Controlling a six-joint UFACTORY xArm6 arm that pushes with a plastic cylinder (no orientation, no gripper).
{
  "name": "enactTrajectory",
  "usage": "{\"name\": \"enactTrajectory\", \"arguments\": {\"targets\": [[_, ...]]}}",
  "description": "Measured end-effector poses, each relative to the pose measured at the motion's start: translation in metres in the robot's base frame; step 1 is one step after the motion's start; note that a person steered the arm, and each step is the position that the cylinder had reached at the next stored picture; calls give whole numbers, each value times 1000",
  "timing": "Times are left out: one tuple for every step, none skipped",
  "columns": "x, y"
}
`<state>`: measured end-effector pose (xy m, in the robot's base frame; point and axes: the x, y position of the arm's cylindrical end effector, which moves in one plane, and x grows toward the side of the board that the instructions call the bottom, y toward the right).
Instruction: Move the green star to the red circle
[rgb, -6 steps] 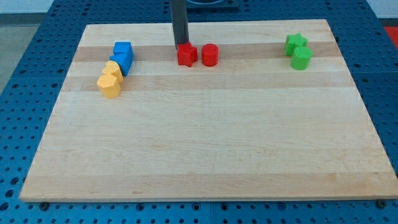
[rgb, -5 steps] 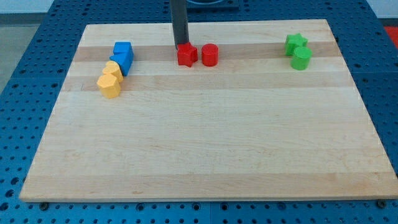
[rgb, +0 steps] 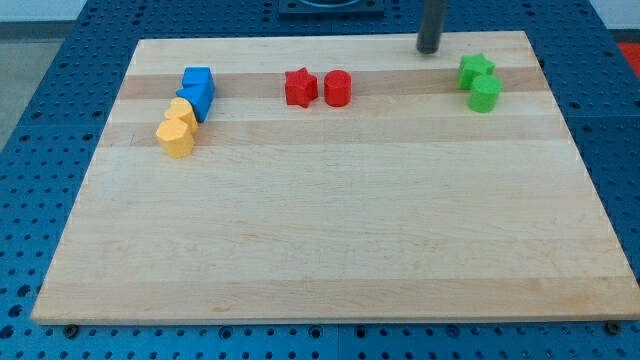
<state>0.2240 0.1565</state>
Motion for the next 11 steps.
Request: {"name": "enactTrajectory", "arguments": {"targets": [[0, 40], [2, 72], [19, 93], [44, 99], [63, 97], [64, 81], [63, 69], [63, 50], [63, 31], [63, 10], [69, -8]]}}
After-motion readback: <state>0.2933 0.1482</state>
